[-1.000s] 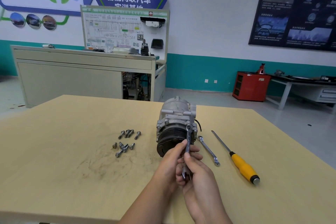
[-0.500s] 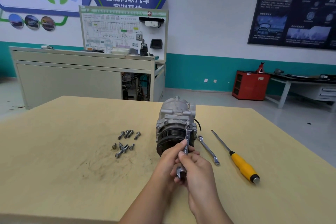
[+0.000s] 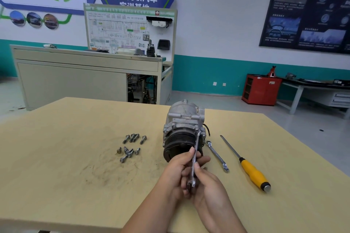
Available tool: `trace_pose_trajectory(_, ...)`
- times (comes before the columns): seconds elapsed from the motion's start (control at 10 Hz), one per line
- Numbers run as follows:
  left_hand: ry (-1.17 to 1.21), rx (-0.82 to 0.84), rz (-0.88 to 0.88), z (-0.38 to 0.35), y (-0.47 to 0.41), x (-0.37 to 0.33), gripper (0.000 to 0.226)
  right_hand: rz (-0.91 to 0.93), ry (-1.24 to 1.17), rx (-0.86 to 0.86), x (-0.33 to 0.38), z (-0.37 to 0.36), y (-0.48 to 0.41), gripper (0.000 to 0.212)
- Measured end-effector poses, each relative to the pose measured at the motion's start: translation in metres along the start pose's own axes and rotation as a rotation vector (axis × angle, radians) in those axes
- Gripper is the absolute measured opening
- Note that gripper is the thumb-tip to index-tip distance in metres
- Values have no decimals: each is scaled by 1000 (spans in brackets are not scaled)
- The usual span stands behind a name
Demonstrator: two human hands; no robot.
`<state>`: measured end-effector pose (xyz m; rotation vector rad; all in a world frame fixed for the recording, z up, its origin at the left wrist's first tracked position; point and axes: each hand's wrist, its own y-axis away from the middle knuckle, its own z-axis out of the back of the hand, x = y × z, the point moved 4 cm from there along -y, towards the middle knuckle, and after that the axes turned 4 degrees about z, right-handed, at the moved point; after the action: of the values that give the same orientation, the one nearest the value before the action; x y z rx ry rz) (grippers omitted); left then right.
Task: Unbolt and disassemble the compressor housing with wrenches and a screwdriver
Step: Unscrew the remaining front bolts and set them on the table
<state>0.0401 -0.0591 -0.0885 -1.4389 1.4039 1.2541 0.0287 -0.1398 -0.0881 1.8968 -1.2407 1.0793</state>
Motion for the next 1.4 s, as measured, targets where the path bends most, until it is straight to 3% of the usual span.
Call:
trace_pose_trajectory(0.4, 40, 85, -23, -18, 15, -15, 31, -28, -66, -141, -4, 18, -4, 26)
trace_pose_trajectory(0.6, 29, 95, -55, -20, 16, -18, 31, 173, 299, -243, 15, 27, -2, 22)
trace_pose_trajectory(0.7, 25, 78, -76, -19, 15, -18, 30, 127, 335, -228, 18, 23, 0, 27)
trace_pose_trajectory(0.8, 36, 82, -60, -19, 16, -19, 37, -60, 34, -130, 14, 17, 1, 44)
trace_pose_trajectory(0.9, 15, 84, -58, -18, 14, -18, 59, -147, -242, -54, 10, 12, 1, 29)
trace_pose_trajectory(1.0, -6, 90, -49, -19, 15, -18, 62, -167, -346, -55, 8, 11, 1, 16)
trace_pose_trajectory(1.3, -63, 81, -45, -16, 13, -16, 52, -223, -495, -91, 15, 3, 2, 3)
trace_pose_trajectory(1.4, -66, 88, -52, -18, 15, -19, 37, -193, -468, -140, 16, 8, -3, 31)
